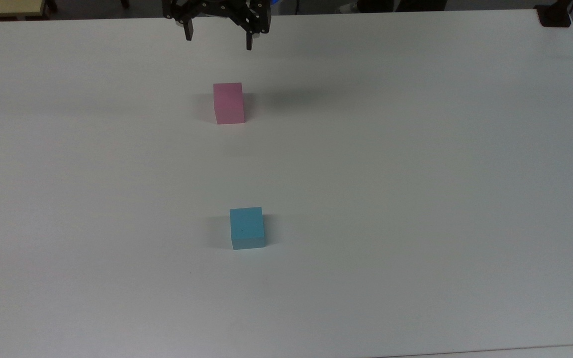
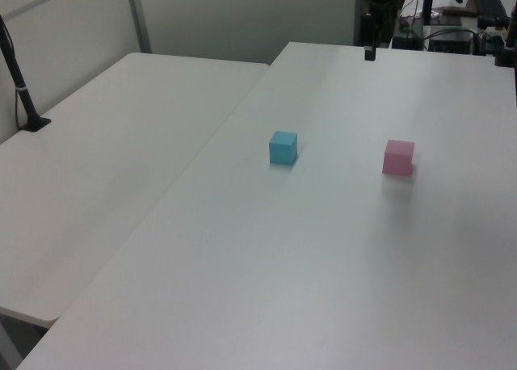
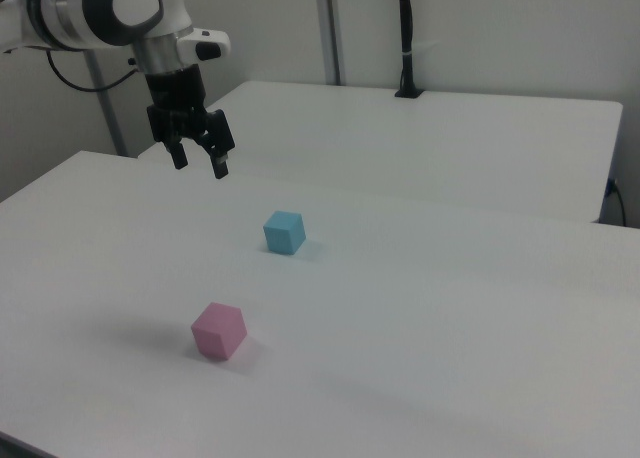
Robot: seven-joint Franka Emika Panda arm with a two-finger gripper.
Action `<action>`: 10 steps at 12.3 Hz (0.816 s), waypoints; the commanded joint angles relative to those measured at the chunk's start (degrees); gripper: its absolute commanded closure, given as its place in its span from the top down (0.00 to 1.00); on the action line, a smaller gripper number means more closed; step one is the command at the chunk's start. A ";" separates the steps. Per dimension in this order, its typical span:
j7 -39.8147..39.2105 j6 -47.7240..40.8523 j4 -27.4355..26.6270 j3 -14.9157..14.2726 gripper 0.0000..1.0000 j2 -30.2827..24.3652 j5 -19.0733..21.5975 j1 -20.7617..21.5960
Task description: Put blue cube on pink cube
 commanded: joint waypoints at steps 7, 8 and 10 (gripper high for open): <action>0.23 1.54 -0.01 -0.08 1.00 0.42 2.01 1.21; 0.23 2.07 0.34 -0.08 1.00 1.99 2.36 1.30; 0.67 9.50 2.27 -0.08 1.00 5.07 4.29 1.30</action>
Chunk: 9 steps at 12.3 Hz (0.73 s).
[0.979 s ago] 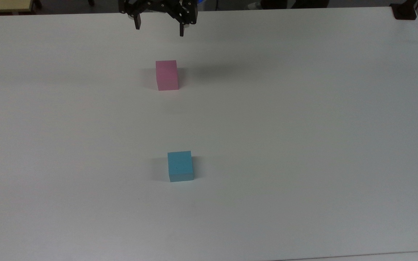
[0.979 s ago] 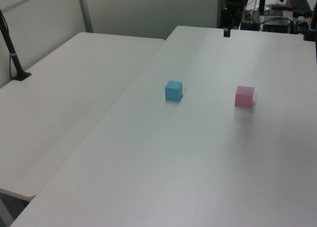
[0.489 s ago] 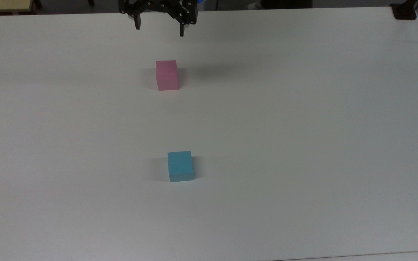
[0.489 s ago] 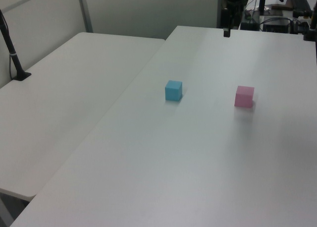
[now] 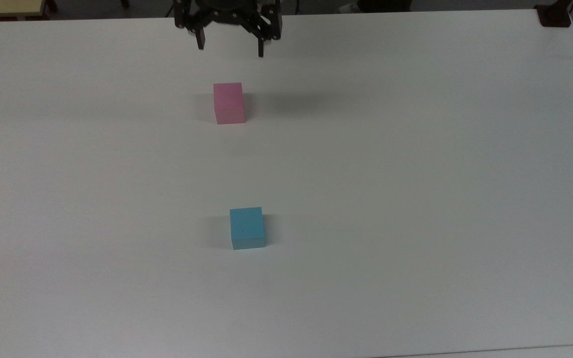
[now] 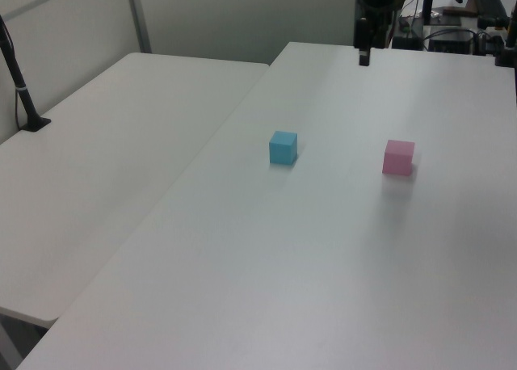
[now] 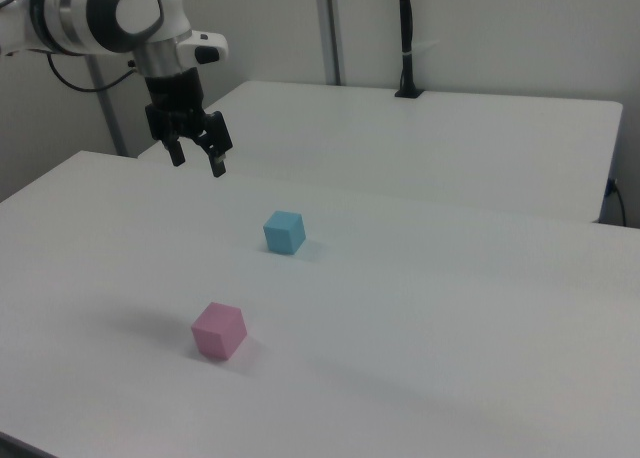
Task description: Put blue cube on pink cube
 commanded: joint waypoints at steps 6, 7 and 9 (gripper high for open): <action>5.69 28.64 9.41 -0.43 1.00 18.79 1.44 0.40; 5.43 30.40 9.41 -0.43 1.00 21.07 1.18 0.40; 4.72 34.71 9.32 -0.43 1.00 25.38 -0.92 0.49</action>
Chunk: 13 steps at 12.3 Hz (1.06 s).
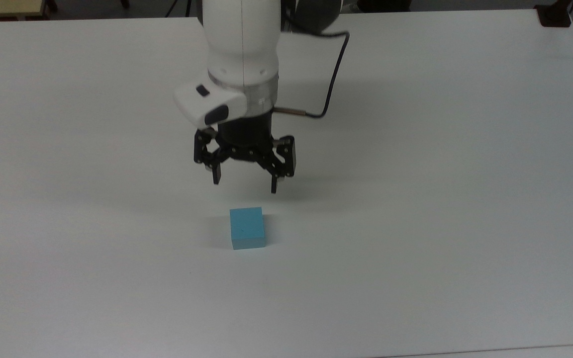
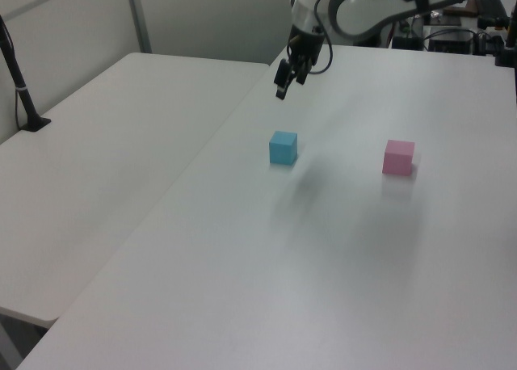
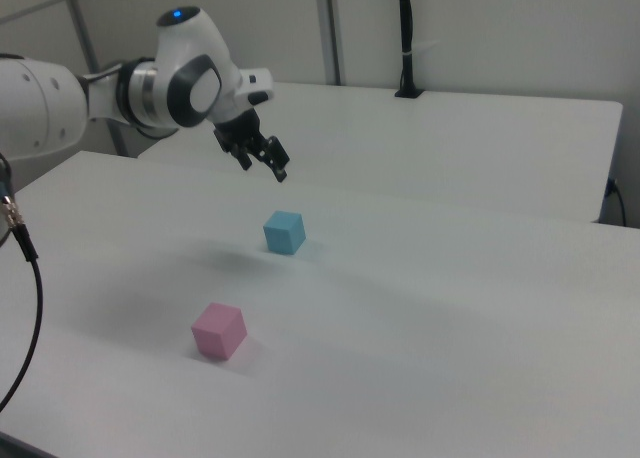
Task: Put blue cube on pink cube
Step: 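Move the open gripper over the light-blue cube and lower it, then close the gripper on the light-blue cube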
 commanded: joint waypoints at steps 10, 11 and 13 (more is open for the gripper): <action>-6.01 5.87 1.85 -1.06 0.92 13.96 -2.00 0.81; -5.92 5.96 1.94 -1.06 0.84 13.96 -1.91 0.90; -5.92 5.96 3.08 -1.06 0.62 13.78 -1.82 0.99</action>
